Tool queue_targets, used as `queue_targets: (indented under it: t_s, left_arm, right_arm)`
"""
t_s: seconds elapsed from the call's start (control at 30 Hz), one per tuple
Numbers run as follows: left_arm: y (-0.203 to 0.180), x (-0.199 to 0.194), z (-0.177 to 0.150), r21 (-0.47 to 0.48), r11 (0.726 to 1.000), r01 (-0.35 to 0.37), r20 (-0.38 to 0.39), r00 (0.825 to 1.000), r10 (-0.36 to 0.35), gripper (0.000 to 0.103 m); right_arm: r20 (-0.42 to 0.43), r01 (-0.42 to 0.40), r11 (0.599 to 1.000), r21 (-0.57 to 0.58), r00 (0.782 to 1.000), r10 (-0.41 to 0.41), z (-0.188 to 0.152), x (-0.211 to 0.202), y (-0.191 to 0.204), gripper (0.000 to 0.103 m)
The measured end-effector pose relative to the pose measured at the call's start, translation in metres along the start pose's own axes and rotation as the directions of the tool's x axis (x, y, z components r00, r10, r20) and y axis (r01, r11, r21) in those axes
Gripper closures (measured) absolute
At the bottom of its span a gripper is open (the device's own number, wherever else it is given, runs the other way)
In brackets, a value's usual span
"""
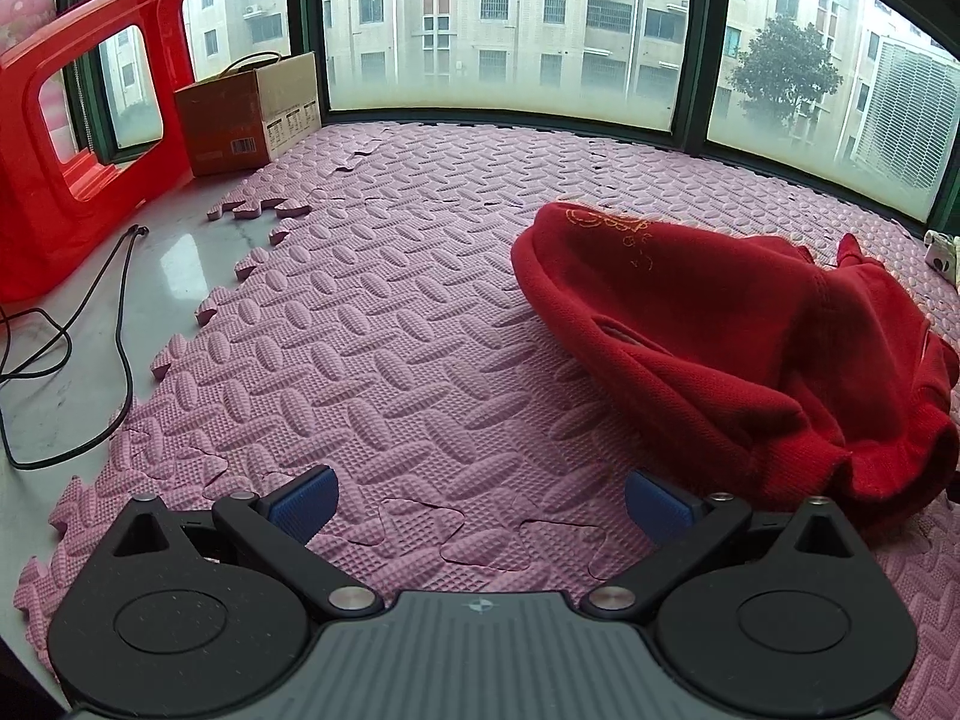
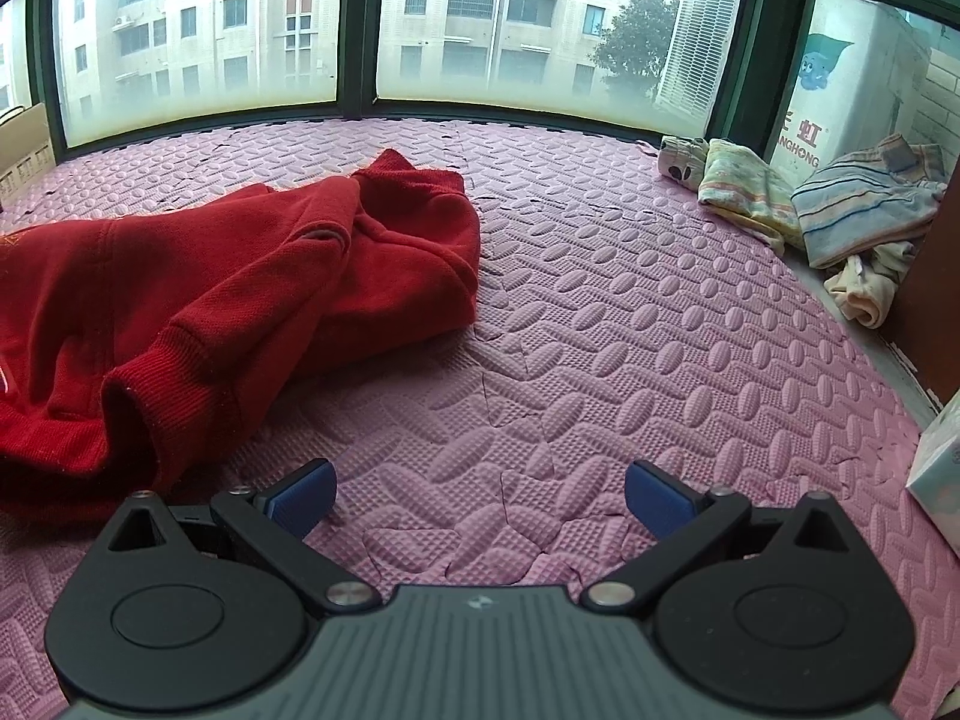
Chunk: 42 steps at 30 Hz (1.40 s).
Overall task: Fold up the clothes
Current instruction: 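Move both open grippers toward the crumpled red embroidered pants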
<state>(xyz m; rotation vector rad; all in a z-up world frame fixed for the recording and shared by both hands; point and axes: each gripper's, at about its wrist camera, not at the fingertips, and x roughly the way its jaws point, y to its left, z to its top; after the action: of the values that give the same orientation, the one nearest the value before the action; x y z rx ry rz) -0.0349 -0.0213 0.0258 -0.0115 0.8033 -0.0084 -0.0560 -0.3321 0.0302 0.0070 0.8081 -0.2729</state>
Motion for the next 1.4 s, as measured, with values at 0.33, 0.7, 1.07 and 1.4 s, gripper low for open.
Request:
queue_targets:
  t_s: [0.33, 0.7, 1.07, 1.4]
  left_arm:
    - [-0.017, -0.012, 0.0, 0.039, 0.998, 0.054, -0.006, 0.999, -0.054, 0.0]
    - [-0.025, -0.018, 0.0, 0.066, 0.994, 0.092, -0.017, 0.996, -0.091, 0.0]
    - [-0.03, -0.026, 0.003, 0.068, 0.989, 0.134, -0.01, 0.991, -0.133, 0.0]
    - [-0.036, -0.031, 0.007, 0.085, 0.981, 0.176, -0.001, 0.984, -0.177, 0.0]
  right_arm:
    - [0.012, -0.024, 1.0, -0.001, 1.0, 0.024, -0.003, -0.009, 0.002, 0.0]
    - [0.021, -0.053, 0.999, 0.007, 0.998, 0.053, -0.007, -0.018, 0.004, 0.0]
    - [0.037, -0.081, 0.997, 0.01, 0.996, 0.08, -0.007, -0.023, 0.004, 0.001]
    - [0.051, -0.138, 0.99, -0.007, 0.989, 0.139, -0.003, -0.027, 0.006, 0.008]
